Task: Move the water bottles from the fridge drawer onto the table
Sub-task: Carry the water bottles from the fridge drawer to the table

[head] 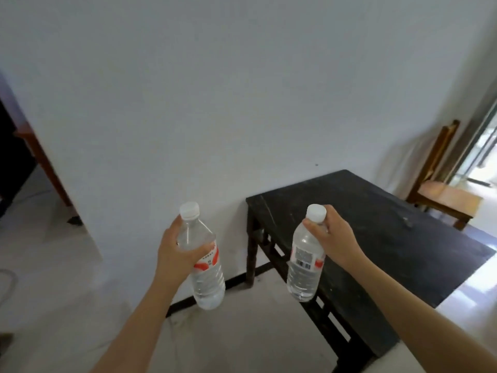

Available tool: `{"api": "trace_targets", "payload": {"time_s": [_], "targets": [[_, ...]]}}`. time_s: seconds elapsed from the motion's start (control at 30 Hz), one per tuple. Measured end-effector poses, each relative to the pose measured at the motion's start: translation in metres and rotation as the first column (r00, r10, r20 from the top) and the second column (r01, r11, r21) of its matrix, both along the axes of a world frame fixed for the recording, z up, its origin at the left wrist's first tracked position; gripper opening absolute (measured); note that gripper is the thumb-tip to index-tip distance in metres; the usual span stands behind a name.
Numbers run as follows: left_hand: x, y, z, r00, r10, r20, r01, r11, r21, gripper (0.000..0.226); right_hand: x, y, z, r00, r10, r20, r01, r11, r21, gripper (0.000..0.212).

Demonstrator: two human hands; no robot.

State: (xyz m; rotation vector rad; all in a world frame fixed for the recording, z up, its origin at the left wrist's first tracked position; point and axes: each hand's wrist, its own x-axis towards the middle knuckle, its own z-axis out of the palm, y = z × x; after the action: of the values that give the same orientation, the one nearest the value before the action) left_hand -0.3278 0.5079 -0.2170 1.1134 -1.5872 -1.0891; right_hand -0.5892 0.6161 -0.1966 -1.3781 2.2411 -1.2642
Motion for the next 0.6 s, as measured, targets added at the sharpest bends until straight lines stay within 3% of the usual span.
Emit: {"api": "trace_targets", "payload": {"time_s": [0.27,0.4,0.6], "targets": [[-0.100,-0.119,-0.005,0.990,-0.139,0.037,0.138,0.990,0.012,0.067,-0.085,-0.094,-0.001,0.998,-0.065,0.011,0.065,0.998,0.013,0.041],[-0.143,-0.171,-0.014,0.977,-0.203,0.063,0.204,0.979,-0.002,0.041,-0.118,-0.130,-0.014,0.990,-0.121,0.077,0.120,0.993,0.012,0.034],[-0.209,-0.250,-0.037,0.930,-0.350,0.114,0.357,0.933,-0.047,0.041,-0.159,-0.187,-0.032,0.970,-0.240,0.049,0.235,0.968,0.089,0.030]]}}
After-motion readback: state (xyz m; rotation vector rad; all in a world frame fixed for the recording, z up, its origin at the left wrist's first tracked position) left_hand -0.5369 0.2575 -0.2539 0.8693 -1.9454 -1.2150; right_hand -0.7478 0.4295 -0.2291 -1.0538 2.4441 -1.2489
